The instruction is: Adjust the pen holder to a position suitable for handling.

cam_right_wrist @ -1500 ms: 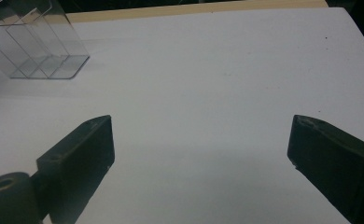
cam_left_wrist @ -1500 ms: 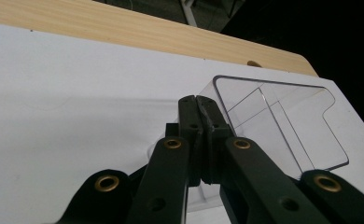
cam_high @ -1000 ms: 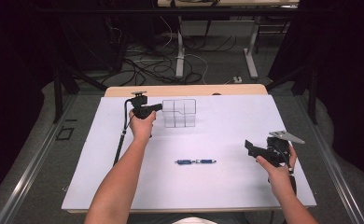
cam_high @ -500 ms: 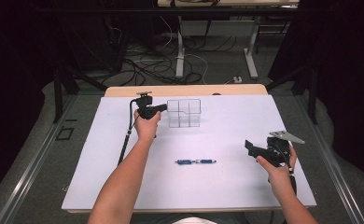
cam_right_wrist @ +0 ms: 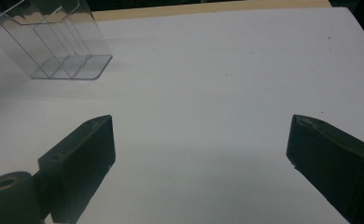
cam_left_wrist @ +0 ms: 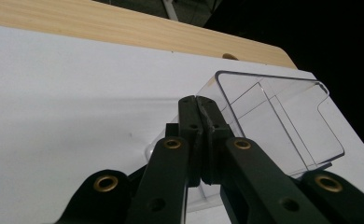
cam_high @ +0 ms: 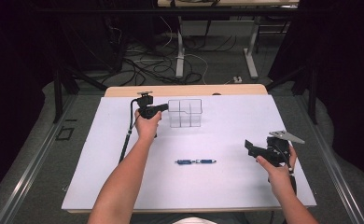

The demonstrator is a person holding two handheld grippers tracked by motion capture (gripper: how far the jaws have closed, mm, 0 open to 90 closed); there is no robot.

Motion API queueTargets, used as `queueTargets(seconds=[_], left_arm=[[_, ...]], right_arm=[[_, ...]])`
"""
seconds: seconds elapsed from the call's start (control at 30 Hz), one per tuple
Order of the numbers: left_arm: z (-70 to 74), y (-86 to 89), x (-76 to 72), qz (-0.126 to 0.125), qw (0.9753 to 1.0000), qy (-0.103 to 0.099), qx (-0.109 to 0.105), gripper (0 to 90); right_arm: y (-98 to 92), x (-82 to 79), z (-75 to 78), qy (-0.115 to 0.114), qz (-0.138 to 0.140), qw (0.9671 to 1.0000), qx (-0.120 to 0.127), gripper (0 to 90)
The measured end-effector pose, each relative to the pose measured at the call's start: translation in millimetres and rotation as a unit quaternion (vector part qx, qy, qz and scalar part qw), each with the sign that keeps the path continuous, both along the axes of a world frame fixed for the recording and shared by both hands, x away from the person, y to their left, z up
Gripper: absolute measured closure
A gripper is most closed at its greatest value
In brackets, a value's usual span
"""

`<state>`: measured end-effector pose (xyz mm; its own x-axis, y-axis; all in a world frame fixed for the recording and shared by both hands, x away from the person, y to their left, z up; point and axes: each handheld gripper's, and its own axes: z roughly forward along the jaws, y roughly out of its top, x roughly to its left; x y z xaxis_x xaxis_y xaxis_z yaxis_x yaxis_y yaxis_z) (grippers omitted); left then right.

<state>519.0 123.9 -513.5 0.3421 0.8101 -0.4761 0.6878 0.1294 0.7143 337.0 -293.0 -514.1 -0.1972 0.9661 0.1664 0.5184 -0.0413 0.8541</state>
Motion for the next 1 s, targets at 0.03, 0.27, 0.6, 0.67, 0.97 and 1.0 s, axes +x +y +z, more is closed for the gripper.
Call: queueTargets(seconds=[0.03,0.27,0.6,0.67,0.97,1.0], left_arm=[[0.0,0.0,-0.1,0.000,1.0000,0.001,-0.003,89.9],[3.7,4.3,-3.6,-0.003,0.9999,0.005,0.012,86.1],[20.2,18.3,-12.3,-0.004,0.9995,-0.024,0.021,74.3],[24.3,20.9,-14.4,-0.007,0.9994,-0.028,0.019,72.7],[43.8,24.0,-28.7,-0.017,0.9982,-0.057,0.010,62.1],[45.7,24.7,-30.4,-0.024,0.9980,-0.057,0.010,61.2]], right_arm=[[0.0,0.0,0.1,0.000,0.000,1.0000,0.000,7.6],[-0.3,-0.1,0.1,-0.001,0.000,1.0000,0.000,7.6],[0.6,-0.2,1.0,0.000,-0.001,1.0000,-0.001,7.7],[1.3,-0.4,1.4,0.001,-0.003,1.0000,0.003,7.7],[-1.4,-0.3,3.0,0.000,-0.003,1.0000,0.002,7.7],[-1.2,-0.2,3.1,0.001,-0.002,1.0000,0.003,7.7]])
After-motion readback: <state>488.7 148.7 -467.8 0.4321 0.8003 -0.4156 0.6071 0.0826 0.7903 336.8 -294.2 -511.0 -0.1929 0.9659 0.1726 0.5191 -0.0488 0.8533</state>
